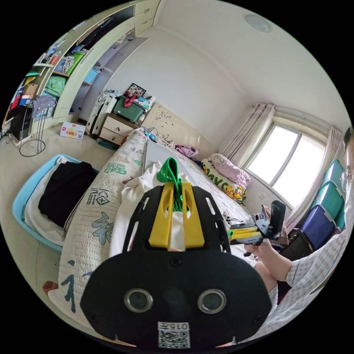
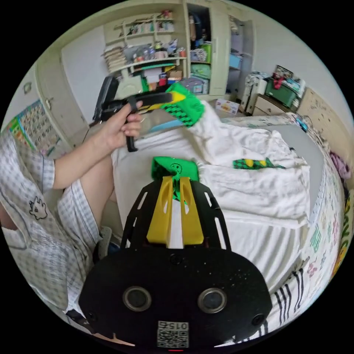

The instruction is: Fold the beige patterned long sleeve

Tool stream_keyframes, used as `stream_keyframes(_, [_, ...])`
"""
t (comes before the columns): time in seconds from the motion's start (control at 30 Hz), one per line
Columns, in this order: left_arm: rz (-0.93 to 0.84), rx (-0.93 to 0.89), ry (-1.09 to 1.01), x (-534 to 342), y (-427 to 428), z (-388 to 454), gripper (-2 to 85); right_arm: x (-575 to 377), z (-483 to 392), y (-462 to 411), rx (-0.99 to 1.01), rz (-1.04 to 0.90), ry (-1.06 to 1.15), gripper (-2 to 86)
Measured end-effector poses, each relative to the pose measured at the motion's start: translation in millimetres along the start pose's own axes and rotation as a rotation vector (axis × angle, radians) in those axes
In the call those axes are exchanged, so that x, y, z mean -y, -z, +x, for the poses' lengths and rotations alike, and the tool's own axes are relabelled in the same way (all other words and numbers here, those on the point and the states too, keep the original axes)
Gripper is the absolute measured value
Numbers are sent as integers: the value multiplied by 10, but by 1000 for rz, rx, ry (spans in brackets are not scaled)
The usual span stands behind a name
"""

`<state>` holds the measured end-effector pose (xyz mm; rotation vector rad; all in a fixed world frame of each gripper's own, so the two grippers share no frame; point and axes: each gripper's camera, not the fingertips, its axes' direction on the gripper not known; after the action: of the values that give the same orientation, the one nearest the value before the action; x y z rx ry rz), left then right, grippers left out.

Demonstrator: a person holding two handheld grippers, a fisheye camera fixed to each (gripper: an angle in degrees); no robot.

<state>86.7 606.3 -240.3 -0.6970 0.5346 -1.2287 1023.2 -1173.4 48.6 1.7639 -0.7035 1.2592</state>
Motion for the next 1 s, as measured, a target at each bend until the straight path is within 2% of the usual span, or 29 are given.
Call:
stream_keyframes(0.07, [-5,0,-28,305,104,-126,24,-57,454,443,-58,59,-136,37])
stream_keyframes(0.13, [25,52,-38,689,296,-338,27,-185,986,1020,-205,95,-278,36])
stream_keyframes(0.2, [54,192,-20,1158,507,-691,32,-480,1673,1798,-614,90,-494,38])
stream_keyframes(0.23, [80,349,-10,1437,637,-956,37,-685,2001,2080,-863,25,-636,40])
stream_keyframes(0.27, [81,559,-27,1645,696,-1186,49,-804,2159,2191,-958,-14,-711,46])
stream_keyframes(0.3, [57,665,-37,1723,685,-1297,56,-1067,2447,2359,-1065,-108,-871,56])
stream_keyframes(0.33, [-25,834,-8,1836,625,-1531,70,-1203,2559,2421,-1079,-149,-952,59])
stream_keyframes(0.37, [-95,915,34,1880,568,-1688,79,-1441,2669,2502,-1056,-174,-1063,65])
stream_keyframes(0.43, [-104,903,2,1828,479,-1653,82,-1619,2620,2522,-985,-75,-1094,73])
stream_keyframes(0.6, [-127,777,-218,1664,-355,-1082,58,-1184,2512,1764,-811,-57,-847,59])
stream_keyframes(0.77, [-281,422,-251,1804,-1988,-730,53,-289,2465,860,-496,-49,-603,25])
stream_keyframes(0.9, [-374,385,-249,1867,-3192,-652,37,357,2614,99,-394,-85,-531,-6])
stream_keyframes(1.0, [-435,326,-216,1910,-4058,-656,25,645,2843,-357,-391,-132,-542,-9])
